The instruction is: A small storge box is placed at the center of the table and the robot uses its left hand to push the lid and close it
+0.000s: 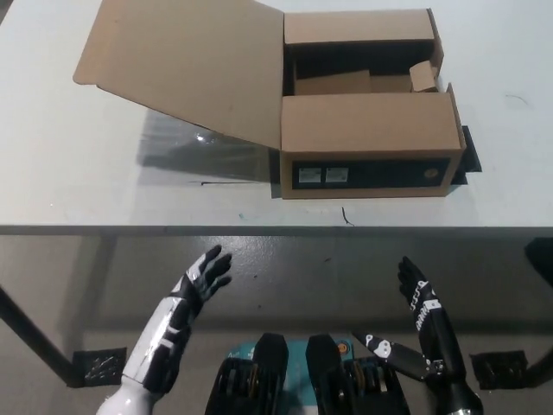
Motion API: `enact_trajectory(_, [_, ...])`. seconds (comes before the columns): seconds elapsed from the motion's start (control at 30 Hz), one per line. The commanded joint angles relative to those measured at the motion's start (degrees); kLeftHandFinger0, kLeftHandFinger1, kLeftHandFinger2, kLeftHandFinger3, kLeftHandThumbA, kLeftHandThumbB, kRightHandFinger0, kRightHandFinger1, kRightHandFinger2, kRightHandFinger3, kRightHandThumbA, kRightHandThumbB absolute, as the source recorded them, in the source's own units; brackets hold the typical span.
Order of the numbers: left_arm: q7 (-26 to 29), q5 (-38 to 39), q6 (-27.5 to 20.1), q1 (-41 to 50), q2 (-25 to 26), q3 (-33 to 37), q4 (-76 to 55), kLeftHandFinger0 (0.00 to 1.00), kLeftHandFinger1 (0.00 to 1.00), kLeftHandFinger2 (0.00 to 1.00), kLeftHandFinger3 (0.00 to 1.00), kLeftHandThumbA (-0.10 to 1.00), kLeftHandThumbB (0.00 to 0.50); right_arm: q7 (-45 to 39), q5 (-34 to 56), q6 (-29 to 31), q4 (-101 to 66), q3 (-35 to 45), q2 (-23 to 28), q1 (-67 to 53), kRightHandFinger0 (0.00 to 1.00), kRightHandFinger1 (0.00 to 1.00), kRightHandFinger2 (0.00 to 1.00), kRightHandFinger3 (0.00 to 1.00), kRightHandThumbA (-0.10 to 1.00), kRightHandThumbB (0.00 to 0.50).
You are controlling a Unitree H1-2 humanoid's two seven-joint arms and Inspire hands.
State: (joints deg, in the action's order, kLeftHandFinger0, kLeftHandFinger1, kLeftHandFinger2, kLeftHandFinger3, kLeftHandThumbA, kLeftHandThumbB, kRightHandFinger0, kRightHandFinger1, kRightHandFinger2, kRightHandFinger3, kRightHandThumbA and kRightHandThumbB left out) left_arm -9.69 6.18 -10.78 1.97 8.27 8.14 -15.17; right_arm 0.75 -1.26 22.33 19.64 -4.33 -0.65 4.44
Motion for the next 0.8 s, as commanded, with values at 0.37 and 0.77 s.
enact_trajectory(0.37, [0.0, 35.8, 19.2, -15.7, -0.4, -8.7, -3.9, 1.0, 1.0, 1.0, 1.0, 1.0, 0.367, -0.2, 0.6, 4.6, -0.3, 0.2, -0.4, 0.5, 1.0, 1.0, 1.0, 1.0, 1.0, 0.362])
enact_trajectory(0.77, [0.4, 50.6, 27.8, -23.4, -6.2, -16.9, 11.6, 1.0, 1.0, 1.0, 1.0, 1.0, 0.345, -0.1, 0.9, 4.6, -0.5, 0.4, -0.6, 0.4, 1.0, 1.0, 1.0, 1.0, 1.0, 0.376])
